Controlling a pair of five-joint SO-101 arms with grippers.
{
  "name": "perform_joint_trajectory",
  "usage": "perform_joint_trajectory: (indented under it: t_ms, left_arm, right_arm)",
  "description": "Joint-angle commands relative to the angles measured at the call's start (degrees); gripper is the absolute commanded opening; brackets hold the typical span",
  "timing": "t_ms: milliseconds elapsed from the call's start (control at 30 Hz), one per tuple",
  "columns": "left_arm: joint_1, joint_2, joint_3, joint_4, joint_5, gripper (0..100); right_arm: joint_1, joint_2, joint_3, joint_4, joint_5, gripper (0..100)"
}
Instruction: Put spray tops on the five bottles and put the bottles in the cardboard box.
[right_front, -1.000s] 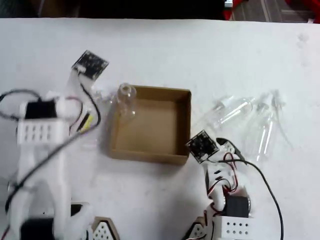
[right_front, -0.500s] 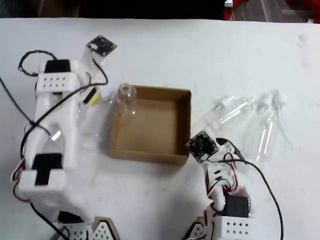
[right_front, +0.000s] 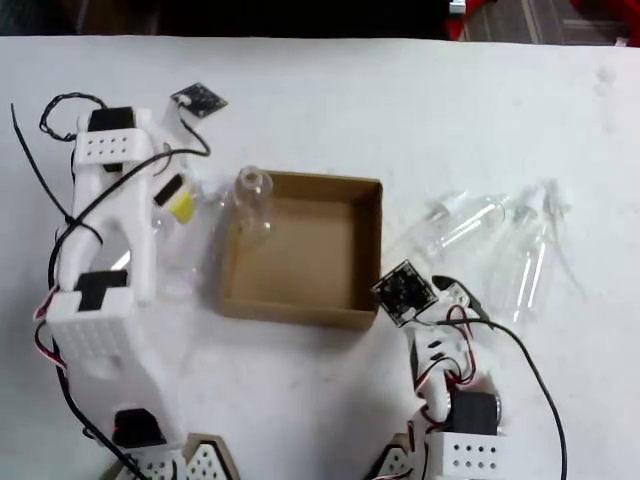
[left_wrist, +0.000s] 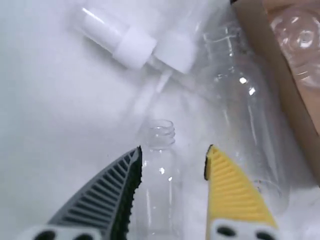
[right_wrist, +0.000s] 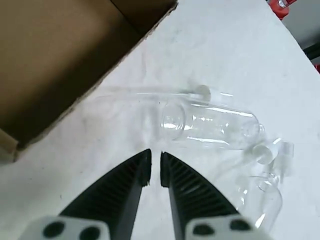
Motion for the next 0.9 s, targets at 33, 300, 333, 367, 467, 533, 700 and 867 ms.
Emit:
perform_joint_trajectory:
  t_ms: [33, 300, 333, 367, 467, 533, 700, 867]
  left_arm:
    - [-1.01, 1.54, -3.43, -1.23, -0.88, 20]
    - [-0.92, 5.58, -3.52, -3.34, -1.14, 19]
    - [-1.01, 5.76, -3.52, -3.6, -1.14, 19]
    - [-1.01, 5.93, -3.52, -4.04, -1.14, 19]
    - [-1.01, 6.29, -3.52, -4.92, -1.14, 19]
    - [-0.84, 6.29, -3.52, -4.84, -1.14, 17]
    - [-0.66, 6.11, -3.52, -4.57, -1.14, 6]
    - [-0.57, 5.67, -3.6, -2.37, -0.79, 2]
  right_arm:
    - [0.31, -0.31, 0.53, 0.4, 0.26, 1.6]
    - [0.31, -0.31, 0.53, 0.4, 0.26, 1.6]
    - [0.31, -0.31, 0.53, 0.4, 0.26, 1.6]
    - [0.31, -0.31, 0.53, 0.4, 0.26, 1.6]
    - [0.31, -0.31, 0.53, 0.4, 0.26, 1.6]
    - [0.31, -0.31, 0.53, 0.4, 0.26, 1.6]
    - [0.31, -0.31, 0.53, 0.4, 0.26, 1.6]
    - [0.31, -0.31, 0.53, 0.4, 0.26, 1.6]
